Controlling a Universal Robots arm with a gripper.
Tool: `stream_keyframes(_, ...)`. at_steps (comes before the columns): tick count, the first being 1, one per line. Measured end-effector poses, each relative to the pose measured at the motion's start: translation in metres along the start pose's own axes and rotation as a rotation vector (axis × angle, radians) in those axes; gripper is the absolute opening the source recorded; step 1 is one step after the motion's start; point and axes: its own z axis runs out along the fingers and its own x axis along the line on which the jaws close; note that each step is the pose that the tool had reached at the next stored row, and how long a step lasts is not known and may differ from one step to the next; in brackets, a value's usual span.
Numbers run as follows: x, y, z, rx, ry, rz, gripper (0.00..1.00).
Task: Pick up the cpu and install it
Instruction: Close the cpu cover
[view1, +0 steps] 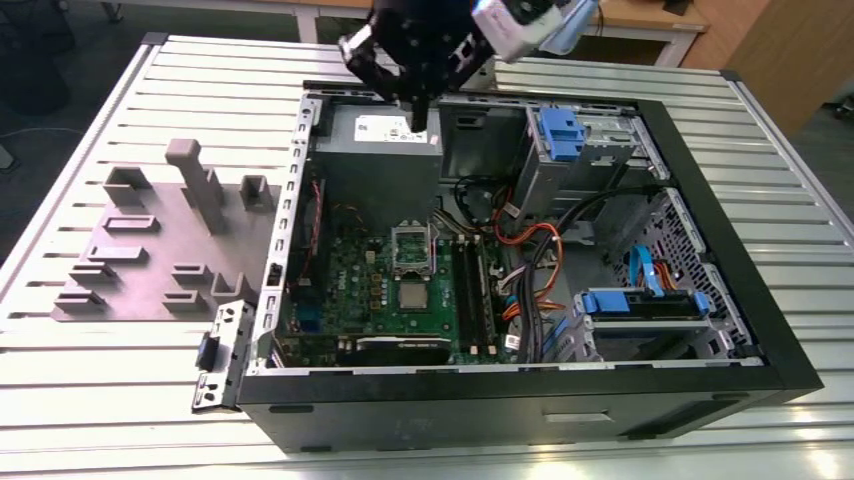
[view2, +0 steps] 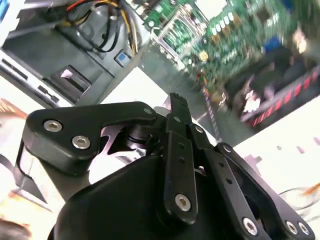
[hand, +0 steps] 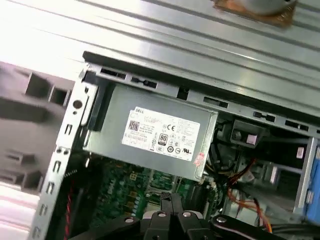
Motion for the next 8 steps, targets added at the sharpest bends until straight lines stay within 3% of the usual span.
stream_keyframes(4,0.0079,0.0114,-0.0047,0.0182,-0.004,0.146,0.11)
stream_keyframes(8,0.0128,0.019,-0.0077,0.0303,-0.0074,0.244,0.11)
